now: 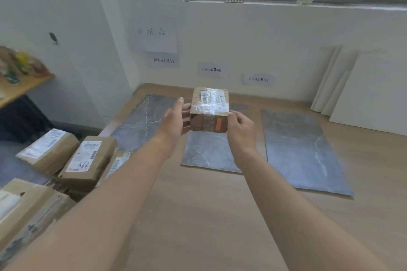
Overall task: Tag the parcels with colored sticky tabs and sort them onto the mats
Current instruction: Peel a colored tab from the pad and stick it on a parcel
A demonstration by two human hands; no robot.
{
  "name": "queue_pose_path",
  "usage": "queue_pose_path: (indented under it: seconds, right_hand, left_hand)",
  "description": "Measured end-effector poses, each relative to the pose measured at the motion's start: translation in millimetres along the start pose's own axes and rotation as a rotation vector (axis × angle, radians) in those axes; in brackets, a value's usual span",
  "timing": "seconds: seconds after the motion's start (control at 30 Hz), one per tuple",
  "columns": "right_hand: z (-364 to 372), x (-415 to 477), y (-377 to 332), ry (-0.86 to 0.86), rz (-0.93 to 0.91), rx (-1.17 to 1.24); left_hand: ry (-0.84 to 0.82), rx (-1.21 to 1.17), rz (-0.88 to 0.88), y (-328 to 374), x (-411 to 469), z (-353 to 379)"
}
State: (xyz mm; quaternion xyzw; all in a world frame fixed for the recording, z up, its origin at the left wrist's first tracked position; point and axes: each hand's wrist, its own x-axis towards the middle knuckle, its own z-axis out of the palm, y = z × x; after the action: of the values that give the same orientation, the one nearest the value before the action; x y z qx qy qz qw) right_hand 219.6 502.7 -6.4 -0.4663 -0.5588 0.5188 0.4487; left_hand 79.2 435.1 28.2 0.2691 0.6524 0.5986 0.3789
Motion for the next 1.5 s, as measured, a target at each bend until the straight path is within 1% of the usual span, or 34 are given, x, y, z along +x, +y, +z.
queue_pose_path:
  seconds: [0.27,0.37,0.43,0.53,0.67,0.9,1.0,1.2,1.37,1.5]
  right_hand:
    - [72.6,66.1,29.1,-0.016,0.06,0.027]
    - [105.9,91.1,43.2,-0.001,0.086,-0.006]
    - [129.1,111.6,54.8,0.016,0.11,-0.026]
    - [163.0,145.0,79.6,0.017,0.168,-0.045]
    - [202.8,179.5,120.1,-0.022,0.244,-0.05]
    - [256.0,243.8,181.1,-0.056,0.306,-0.066]
    - [273.9,269.8,201.9,-0.091,0.356,-0.046]
    - [295.6,316.1,252.4,-0.241,0.307,-0.003]
    - [315.5,345.2,299.5,-0.264,0.299,0.044]
    - [329.2,365.3,313.4,-0.271,0.291,0.098]
  left_hand:
    - [0.081,-0.072,-0.105,-28.0,93.7,-30.7]
    - [0.078,-0.08,-0.129,-37.1,137.1,-40.8]
    - [0.071,-0.092,-0.113,-43.8,168.5,-47.6]
    - [0.079,-0.083,-0.136,-58.1,211.8,-58.5]
    - [0.16,-0.046,-0.181,-93.8,264.8,-75.9]
    - [0.216,-0.054,-0.262,-139.8,356.9,-82.2]
    - [0.242,-0.006,-0.274,-161.1,396.5,-80.9]
    - [0.243,-0.044,-0.352,-210.4,474.8,-77.5]
    - [0.236,0.007,-0.309,-239.2,516.6,-76.2]
    - [0.263,0.019,-0.244,-251.9,540.2,-73.9]
